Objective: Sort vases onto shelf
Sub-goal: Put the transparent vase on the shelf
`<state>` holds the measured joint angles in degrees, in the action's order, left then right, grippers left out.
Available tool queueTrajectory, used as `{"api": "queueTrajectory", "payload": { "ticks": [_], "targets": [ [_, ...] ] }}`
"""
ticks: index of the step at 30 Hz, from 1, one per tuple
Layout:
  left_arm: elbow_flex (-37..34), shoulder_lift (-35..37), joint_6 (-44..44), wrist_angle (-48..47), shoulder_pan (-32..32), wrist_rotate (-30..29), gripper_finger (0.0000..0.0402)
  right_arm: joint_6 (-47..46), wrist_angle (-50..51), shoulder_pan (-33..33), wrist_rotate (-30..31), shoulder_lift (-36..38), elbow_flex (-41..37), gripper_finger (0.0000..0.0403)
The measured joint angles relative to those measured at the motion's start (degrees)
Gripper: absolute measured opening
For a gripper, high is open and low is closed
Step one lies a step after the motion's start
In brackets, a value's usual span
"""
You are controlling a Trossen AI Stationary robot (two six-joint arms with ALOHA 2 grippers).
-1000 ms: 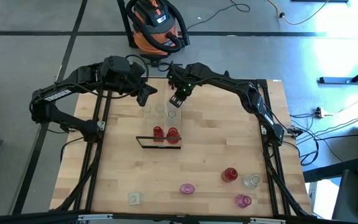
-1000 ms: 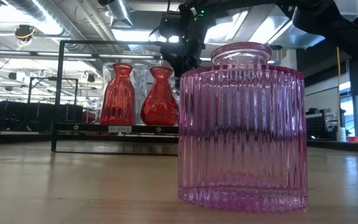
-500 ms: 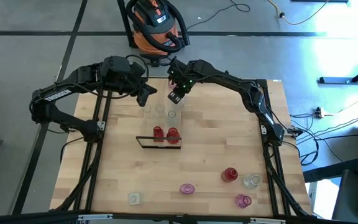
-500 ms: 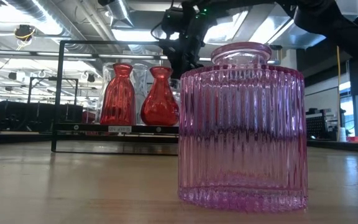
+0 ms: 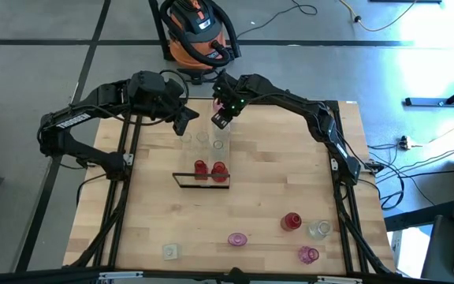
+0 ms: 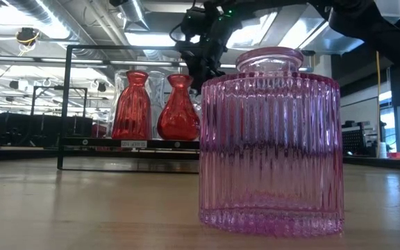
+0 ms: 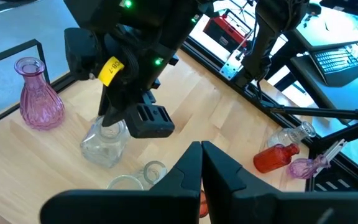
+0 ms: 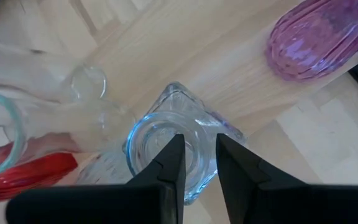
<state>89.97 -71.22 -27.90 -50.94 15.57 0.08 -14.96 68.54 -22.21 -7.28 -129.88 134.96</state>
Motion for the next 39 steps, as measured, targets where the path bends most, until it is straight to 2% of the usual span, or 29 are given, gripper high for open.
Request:
{"api": "queueTrajectory", "payload": {
  "ticks": [12, 24, 34, 39],
  "targets": [
    [0.0, 0.0, 0.1, 0.0, 0.0, 0.0, 0.0, -0.5, -2.0, 0.0, 0.4, 0.1, 0.0, 0.0072],
    [0.0, 0.0, 0.1, 0.0, 0.0, 0.0, 0.0, -0.4, -1.4, 0.0, 4.7, 0.1, 0.0, 0.0072],
    [0.0, 0.0, 0.1, 0.0, 0.0, 0.8, 0.0, -1.4, -0.6, 0.0, 3.1, 0.4, 0.0, 0.0072],
    [0.0, 0.0, 0.1, 0.0, 0.0, 0.9, 0.0, -2.6, 1.0, 0.1, 3.3, 3.4, 0.0, 0.0072]
  ]
}}
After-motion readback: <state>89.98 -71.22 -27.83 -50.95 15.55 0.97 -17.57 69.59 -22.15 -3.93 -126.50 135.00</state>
